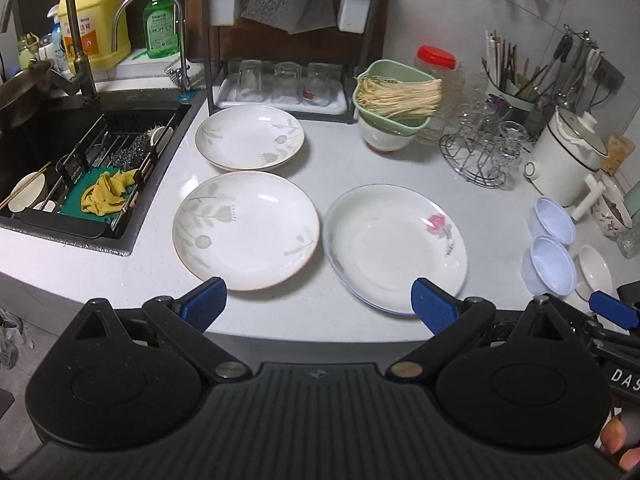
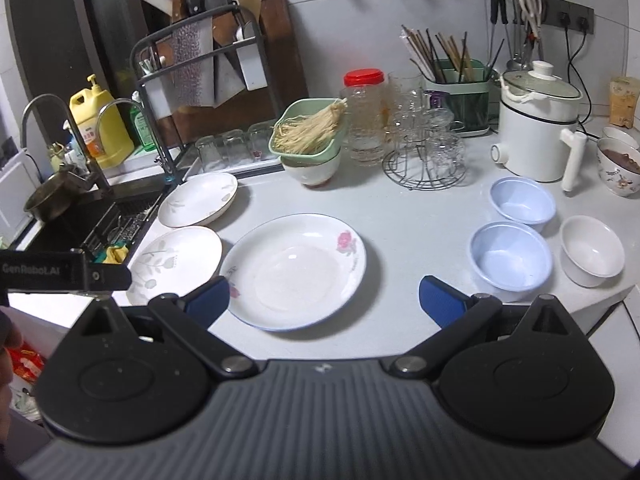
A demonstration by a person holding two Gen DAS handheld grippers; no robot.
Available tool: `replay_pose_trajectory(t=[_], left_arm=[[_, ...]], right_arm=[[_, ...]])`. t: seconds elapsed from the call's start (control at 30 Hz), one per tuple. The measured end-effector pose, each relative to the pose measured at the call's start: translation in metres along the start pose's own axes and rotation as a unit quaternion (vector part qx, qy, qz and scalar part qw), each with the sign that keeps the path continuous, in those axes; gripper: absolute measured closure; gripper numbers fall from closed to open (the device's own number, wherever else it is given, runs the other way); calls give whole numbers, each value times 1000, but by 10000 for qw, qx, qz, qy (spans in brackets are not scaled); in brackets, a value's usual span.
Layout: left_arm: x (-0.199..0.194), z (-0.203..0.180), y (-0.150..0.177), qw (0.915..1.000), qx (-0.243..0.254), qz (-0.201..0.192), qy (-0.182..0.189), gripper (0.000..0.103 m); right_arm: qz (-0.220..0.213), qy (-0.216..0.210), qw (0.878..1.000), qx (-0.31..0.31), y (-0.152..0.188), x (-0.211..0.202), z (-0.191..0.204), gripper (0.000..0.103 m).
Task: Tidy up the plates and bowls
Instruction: 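Move both grippers down to the rim of the leaf-pattern plate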
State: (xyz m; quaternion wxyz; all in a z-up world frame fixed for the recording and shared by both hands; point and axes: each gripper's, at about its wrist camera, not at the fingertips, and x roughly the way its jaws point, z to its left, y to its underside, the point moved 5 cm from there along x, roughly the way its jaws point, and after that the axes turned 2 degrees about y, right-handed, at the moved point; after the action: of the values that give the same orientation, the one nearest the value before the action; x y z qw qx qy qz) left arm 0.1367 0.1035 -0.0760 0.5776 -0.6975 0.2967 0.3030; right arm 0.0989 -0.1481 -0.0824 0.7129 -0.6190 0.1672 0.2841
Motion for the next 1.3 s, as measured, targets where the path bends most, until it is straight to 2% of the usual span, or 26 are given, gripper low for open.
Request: replay_pose_trajectory(t=[0.3,0.43,0.63,0.8,0.97,1.13,1.2,1.3], left_arm=[[37,42,-24,9994,120,271,195,3],[54,67,-35,9987,71,380,340,3],[80,109,-46,9978,15,470,461,3],[104,139,-56,9968,79,550,574,4],[125,163,-63,9958,124,575,695,4],[150,183,-67,9939,130,712,837,14],[161,188,-68,9929,135,753,912,17],[178,194,-67,9915,191,838,978,29]], right_arm=[[153,-125,9996,187,-1,35,39,2],[225,-33,9994,244,-1,51,55,2],[463,15,9985,300,4,79,79,10],[650,-171,9972,341,10,98,105,24],[761,-417,9953,423,13,115,130,24],[862,-569,9931,564,16,132,148,26],[949,-577,9918,627,19,138,152,35],[1053,-490,9897,833,25,150,155,49]])
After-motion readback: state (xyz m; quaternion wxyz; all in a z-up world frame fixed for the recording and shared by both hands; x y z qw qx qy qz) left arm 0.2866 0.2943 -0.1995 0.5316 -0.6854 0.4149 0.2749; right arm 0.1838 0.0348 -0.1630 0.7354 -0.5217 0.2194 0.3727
